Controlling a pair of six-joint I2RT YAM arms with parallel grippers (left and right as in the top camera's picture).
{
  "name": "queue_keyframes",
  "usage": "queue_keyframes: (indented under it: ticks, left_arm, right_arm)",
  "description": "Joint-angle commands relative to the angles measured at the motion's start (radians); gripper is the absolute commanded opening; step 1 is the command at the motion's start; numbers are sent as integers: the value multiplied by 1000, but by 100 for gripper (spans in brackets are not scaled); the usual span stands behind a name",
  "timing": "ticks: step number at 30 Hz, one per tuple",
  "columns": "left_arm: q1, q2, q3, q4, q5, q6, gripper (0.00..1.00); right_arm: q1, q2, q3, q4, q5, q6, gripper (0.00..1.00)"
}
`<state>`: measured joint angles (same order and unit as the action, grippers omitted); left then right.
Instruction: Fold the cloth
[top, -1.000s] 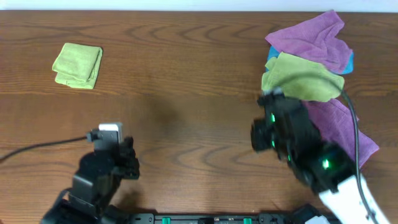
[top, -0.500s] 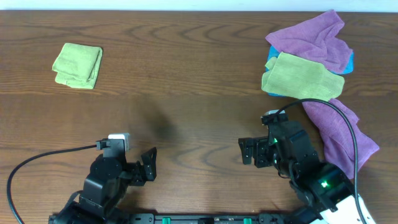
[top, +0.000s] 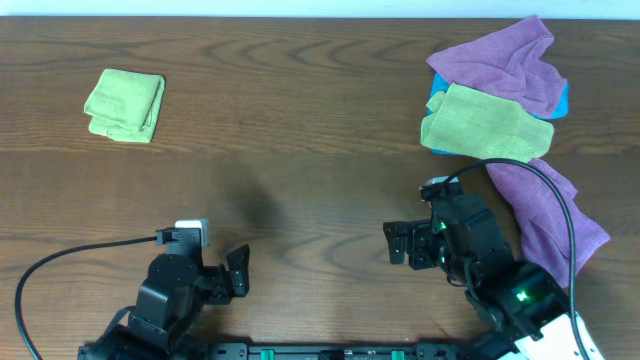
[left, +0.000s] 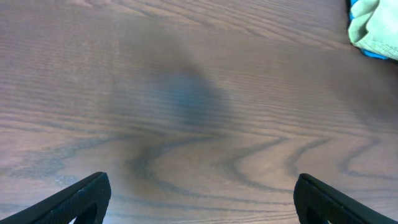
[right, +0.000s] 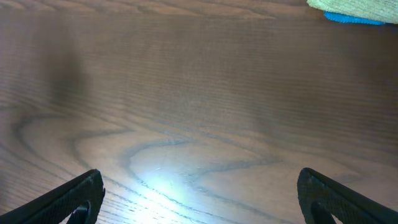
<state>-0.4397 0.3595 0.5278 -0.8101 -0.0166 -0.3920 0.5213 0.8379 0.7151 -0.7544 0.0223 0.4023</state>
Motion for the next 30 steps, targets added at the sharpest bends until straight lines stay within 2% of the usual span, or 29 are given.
queue_keyframes:
  ticks: [1,3,5,6,9,14,23,30]
  left_arm:
    - [-2,-7,2,37,-127,46,95]
    - [9,-11,-5,124,-207,151,95]
    - [61,-13,-23,221,-214,325,95]
    - [128,-20,-48,290,-167,455,96]
    - [255,-56,-110,347,-38,591,95]
    - [359,-180,-237,351,0,602,95]
    - [388,-305,-392,357,0,602,95]
    - [388,-319,-400,364,-13,598,95]
  right_arm:
    - [9,6,0,0,0,12,99]
    - [9,6,0,0,0,12,99]
    - [9,6,0,0,0,12,99]
    - [9,6,0,-1,0,12,99]
    - [9,6,0,0,0,12,99]
    - [9,6,0,0,0,12,99]
    - [9,6,0,0,0,12,99]
    - [9,6,0,0,0,12,99]
